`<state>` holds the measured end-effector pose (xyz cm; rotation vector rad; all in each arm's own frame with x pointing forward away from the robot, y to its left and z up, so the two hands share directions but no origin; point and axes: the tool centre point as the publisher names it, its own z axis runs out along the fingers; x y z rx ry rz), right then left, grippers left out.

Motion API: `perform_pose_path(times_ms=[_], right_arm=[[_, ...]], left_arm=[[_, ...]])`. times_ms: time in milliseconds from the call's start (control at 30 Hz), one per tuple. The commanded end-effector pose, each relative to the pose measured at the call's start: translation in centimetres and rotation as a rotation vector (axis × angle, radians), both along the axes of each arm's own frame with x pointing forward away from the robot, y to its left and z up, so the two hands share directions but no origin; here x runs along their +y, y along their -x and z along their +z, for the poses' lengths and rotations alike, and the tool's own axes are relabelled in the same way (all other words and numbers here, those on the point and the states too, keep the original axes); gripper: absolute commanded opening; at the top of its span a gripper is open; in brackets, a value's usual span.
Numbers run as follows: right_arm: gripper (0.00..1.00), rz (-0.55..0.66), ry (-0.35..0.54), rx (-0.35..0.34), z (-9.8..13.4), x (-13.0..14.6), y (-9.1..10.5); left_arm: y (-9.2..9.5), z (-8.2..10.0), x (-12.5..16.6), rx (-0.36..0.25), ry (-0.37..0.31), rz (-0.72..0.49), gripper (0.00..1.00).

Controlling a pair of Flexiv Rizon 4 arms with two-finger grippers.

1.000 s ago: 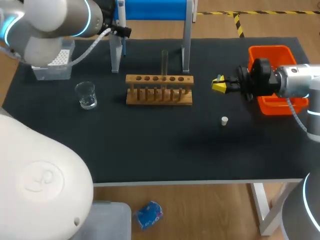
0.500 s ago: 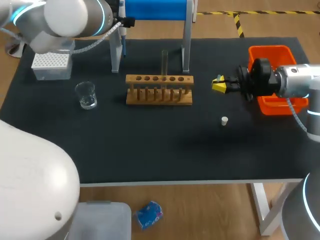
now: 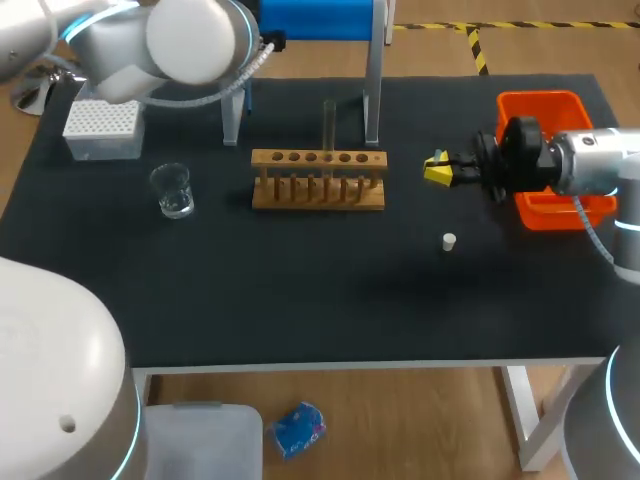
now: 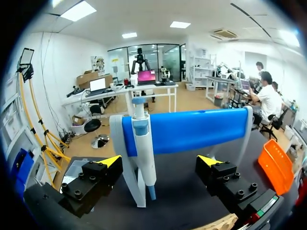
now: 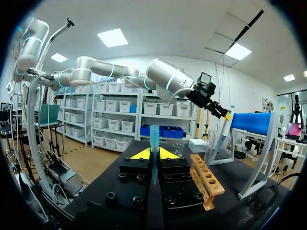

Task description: Invert the test tube, pick up the pipette, mount the tip to pipette, aspirate from beaker and dispense into the tube, eject the tip, return the pipette, and cap with the stopper.

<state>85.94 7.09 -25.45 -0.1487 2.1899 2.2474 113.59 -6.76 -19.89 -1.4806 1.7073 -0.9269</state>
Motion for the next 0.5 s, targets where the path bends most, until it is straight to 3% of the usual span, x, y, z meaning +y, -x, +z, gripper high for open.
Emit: perform_pose_path(times_ms=[33, 500], right_arm=[[0.0, 0.001, 0.0, -0.001, 0.0, 0.0, 0.0], [0.0, 0.001, 0.0, -0.001, 0.0, 0.0, 0.0]], left_arm=[[-0.4, -0.2, -0.7, -0.014, -0.038, 0.089, 1.0], [-2.5, -0.1, -0.8, -0.057, -0.012, 0.176, 1.0]])
